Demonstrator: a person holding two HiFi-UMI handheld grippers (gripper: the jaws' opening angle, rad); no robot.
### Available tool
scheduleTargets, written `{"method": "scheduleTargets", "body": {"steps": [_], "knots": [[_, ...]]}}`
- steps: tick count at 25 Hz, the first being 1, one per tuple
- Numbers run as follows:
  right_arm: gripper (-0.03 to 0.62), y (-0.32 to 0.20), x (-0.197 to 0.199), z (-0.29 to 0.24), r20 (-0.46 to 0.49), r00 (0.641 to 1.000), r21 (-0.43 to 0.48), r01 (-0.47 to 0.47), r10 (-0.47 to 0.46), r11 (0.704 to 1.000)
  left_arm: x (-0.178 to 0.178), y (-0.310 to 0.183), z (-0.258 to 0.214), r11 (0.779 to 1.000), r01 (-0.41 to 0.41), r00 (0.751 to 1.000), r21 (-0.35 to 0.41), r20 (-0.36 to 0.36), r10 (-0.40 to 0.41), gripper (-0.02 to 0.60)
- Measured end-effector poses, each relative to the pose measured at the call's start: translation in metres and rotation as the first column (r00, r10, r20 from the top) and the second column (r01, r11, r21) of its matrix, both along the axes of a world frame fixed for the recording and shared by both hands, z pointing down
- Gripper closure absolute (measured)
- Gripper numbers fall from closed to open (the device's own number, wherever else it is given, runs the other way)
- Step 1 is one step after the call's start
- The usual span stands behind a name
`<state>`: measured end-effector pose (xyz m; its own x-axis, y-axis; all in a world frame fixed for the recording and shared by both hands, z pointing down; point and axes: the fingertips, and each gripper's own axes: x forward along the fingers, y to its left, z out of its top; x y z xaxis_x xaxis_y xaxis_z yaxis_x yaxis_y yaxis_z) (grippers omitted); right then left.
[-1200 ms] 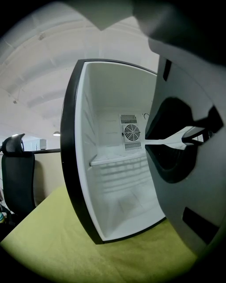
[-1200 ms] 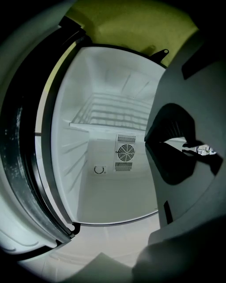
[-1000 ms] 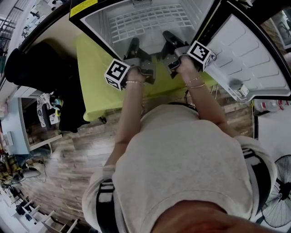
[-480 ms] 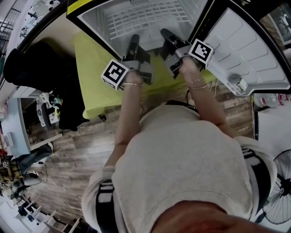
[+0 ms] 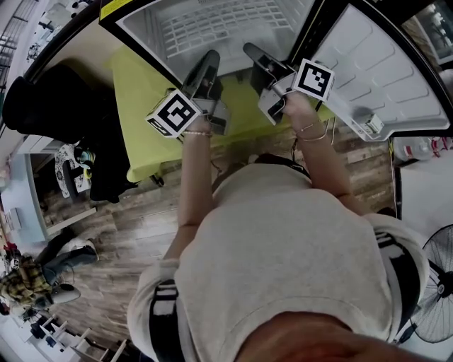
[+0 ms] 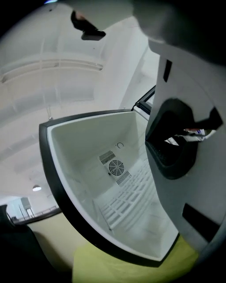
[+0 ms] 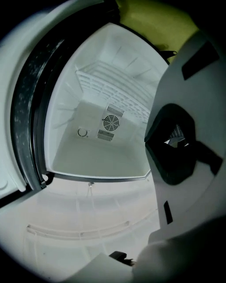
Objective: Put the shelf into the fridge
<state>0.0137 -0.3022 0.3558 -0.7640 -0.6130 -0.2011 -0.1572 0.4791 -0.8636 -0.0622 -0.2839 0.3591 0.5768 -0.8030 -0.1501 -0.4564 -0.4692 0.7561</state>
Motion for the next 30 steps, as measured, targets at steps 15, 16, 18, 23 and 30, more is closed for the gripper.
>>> {"method": "scheduleTargets", "body": {"steps": [15,16,18,23,30], "knots": [[0.585,0.031,-0.016,-0.017,-0.401,0.916,0.260,0.088,0.024,0.962,0.024,0.023,0.004,0.988,-0.092,0.836,0.122,0.549,0.010,0.571],[0.585,0.032,-0.017,-0.014,-0.444,0.895,0.278,0.098,0.037,0.956,0.024,0.024,0.005,0.987,-0.097,0.810,0.128,0.587,0.004,0.571],[0.585,0.034,-0.018,-0.007,-0.520,0.851,0.309,0.113,0.068,0.944,0.025,0.025,0.007,0.985,-0.103,0.773,0.135,0.635,-0.006,0.571],[0.585,0.032,-0.015,0.006,-0.631,0.758,0.367,0.103,0.166,0.925,0.024,0.024,0.016,0.987,-0.078,0.740,0.142,0.672,-0.038,0.571],[0.585,0.036,-0.011,0.013,-0.697,0.656,0.460,0.096,0.291,0.883,0.018,0.028,0.021,0.984,-0.034,0.698,0.178,0.708,-0.104,0.571]]}}
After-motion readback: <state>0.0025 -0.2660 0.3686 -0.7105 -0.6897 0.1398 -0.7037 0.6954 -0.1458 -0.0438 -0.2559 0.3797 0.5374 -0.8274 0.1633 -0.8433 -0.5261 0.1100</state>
